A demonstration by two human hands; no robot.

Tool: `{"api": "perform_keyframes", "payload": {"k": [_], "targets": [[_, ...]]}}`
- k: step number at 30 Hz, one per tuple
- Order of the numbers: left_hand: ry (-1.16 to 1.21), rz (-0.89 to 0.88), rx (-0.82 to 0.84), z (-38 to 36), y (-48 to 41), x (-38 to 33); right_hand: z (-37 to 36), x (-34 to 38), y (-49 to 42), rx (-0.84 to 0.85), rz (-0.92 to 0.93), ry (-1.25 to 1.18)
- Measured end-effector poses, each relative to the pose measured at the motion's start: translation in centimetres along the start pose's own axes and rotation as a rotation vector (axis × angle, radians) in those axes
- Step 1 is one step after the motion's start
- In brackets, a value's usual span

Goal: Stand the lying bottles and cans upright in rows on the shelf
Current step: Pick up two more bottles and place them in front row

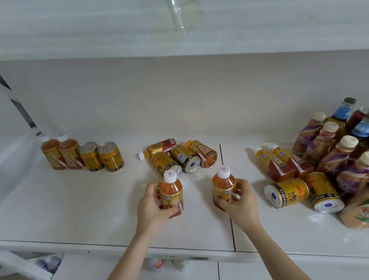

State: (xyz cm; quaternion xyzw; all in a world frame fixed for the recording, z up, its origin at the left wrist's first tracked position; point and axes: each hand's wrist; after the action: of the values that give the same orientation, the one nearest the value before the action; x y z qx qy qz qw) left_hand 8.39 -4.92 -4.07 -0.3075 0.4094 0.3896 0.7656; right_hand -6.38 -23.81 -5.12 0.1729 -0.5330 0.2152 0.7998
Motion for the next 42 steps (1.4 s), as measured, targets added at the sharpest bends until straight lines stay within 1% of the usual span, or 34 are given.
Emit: {"api": "perform_keyframes", "payload": {"k": [3,9,15,18,24,27,31,35,42], "targets": [[-0.013,0.0,0.03,0.4,0.6,-0.1,-0.1,0.1,0.8,0.024,-0.022,-0.017],[-0.016,-0.006,0.059,1.5,1.8,0.3,-0.7,1.2,2.6,0.089,0.009,-0.029],[-0.011,-0.046,0.081,4.7,2.1,1.1,-3.1,2.8,4.8,0.143,0.025,-0.031],[-0.02,-0.076,0.093,7.2,1.8,1.6,-5.3,3.7,6.2,0.159,0.031,-0.031],[-0.056,-0.114,0.17,13.3,1.3,3.2,-10.4,6.0,9.4,0.131,0.028,-0.037],[-0.053,-0.126,0.192,16.1,0.8,4.3,-12.9,7.4,10.6,0.154,0.03,-0.057],[-0.052,-0.117,0.177,19.0,0.1,6.1,-16.1,8.7,11.3,0.191,0.029,-0.064],[-0.025,-0.108,0.139,21.6,-1.2,7.7,-19.5,10.2,11.1,0.243,0.075,-0.037],[-0.015,-0.095,0.133,27.7,-3.9,11.3,-26.7,12.6,11.5,0.257,0.092,-0.023]]}}
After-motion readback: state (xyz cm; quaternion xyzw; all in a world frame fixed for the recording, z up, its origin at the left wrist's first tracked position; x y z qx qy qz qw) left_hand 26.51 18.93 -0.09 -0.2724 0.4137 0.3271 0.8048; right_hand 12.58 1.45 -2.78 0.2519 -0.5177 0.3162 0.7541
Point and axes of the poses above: each hand's wrist, its own y-axis away from the middle knuckle, its own z-axis out of the back of the hand, x = y × z, and after that the axes turned 8 degrees about -z, right-handed
